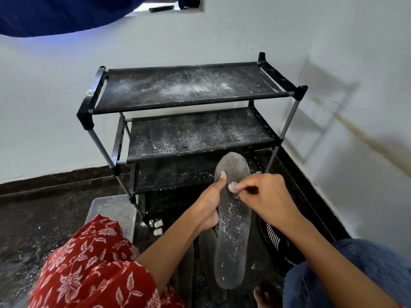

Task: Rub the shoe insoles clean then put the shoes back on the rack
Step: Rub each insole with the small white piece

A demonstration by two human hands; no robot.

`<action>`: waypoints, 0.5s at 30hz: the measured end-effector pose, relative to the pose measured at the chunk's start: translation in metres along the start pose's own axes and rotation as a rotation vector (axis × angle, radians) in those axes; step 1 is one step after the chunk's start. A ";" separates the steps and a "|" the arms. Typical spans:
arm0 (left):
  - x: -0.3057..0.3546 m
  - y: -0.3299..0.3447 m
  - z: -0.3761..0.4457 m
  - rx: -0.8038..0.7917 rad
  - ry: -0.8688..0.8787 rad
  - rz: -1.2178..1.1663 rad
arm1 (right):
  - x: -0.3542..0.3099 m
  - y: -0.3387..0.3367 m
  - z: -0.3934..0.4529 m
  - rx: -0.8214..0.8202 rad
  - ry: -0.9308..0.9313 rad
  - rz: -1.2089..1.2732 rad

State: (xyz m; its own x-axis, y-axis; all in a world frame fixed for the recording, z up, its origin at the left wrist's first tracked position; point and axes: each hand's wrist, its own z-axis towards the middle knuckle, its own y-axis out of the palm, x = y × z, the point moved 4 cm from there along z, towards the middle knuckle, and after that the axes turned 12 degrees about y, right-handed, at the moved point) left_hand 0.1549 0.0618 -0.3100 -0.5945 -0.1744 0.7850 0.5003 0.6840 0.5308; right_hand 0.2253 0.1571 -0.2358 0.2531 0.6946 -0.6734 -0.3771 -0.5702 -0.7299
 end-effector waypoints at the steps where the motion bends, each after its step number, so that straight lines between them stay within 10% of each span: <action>1: 0.001 0.002 0.001 -0.006 0.014 0.002 | 0.002 -0.006 0.002 0.070 -0.013 0.042; 15: -0.001 0.038 0.030 -0.021 0.039 0.066 | 0.030 -0.030 0.007 0.072 0.095 -0.068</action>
State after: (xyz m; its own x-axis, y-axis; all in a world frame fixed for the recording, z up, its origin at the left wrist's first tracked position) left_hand 0.1556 0.1094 -0.3006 -0.5348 -0.1571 0.8303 0.5514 0.6797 0.4838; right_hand 0.2378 0.1979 -0.2329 0.3618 0.6842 -0.6332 -0.4180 -0.4881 -0.7662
